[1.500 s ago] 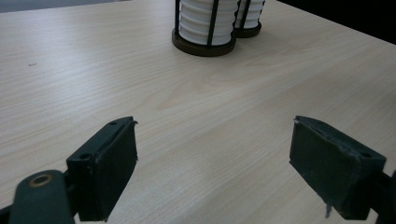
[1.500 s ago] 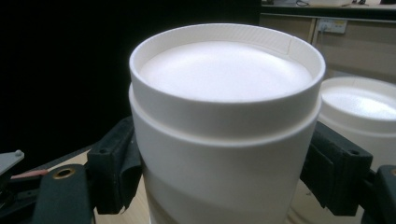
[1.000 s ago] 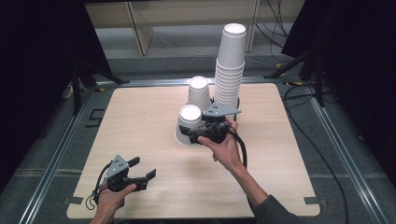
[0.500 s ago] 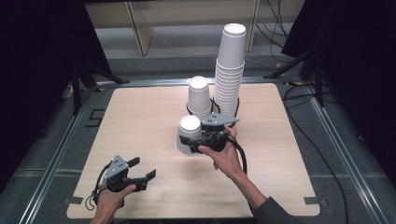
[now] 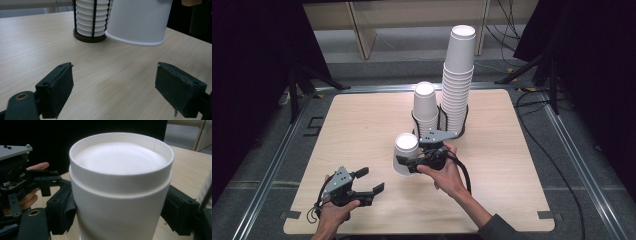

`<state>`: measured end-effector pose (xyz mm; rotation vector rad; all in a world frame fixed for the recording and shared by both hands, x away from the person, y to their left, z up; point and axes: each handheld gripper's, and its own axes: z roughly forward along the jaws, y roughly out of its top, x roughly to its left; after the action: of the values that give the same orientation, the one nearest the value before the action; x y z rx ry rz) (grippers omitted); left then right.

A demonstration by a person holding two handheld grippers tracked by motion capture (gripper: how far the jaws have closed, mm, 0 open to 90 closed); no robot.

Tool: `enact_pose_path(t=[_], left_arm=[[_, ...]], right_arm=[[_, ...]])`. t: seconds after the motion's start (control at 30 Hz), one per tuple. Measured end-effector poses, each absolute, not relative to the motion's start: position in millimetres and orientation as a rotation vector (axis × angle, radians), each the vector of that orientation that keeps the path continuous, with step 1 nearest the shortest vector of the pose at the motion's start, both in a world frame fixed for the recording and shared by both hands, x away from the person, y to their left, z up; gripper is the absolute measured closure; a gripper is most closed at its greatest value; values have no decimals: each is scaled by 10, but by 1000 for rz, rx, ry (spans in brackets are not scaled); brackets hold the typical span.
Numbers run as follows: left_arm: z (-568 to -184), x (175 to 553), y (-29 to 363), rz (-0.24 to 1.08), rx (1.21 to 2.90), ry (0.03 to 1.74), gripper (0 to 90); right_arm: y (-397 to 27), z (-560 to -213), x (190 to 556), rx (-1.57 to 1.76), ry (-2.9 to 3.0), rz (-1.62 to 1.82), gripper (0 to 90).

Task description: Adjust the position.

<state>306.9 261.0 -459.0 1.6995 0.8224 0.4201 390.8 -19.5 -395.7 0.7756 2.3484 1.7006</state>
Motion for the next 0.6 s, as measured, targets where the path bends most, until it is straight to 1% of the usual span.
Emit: enact_pose_path(t=[0.13,0.23,0.37,0.5,0.53,0.6], left_arm=[[-4587,3074,2524,400,1698,764,145],[-4572,3053,2489,426,1741,749,145],[-4566,3065,2469,467,1735,740,145],[-4567,3083,2430,459,1761,727,145],[-4584,3095,2405,453,1744,715,145],[-4585,3106,2383,457,1755,705,143]], right_arm=[[-125,-3973,3866,763,2377,1714,223],[-62,-3981,3836,740,2386,1729,223],[-21,-3989,3815,725,2401,1734,223],[52,-4005,3773,740,2431,1730,223],[52,-4005,3773,740,2431,1730,223],[110,-4027,3773,678,2427,1746,224]])
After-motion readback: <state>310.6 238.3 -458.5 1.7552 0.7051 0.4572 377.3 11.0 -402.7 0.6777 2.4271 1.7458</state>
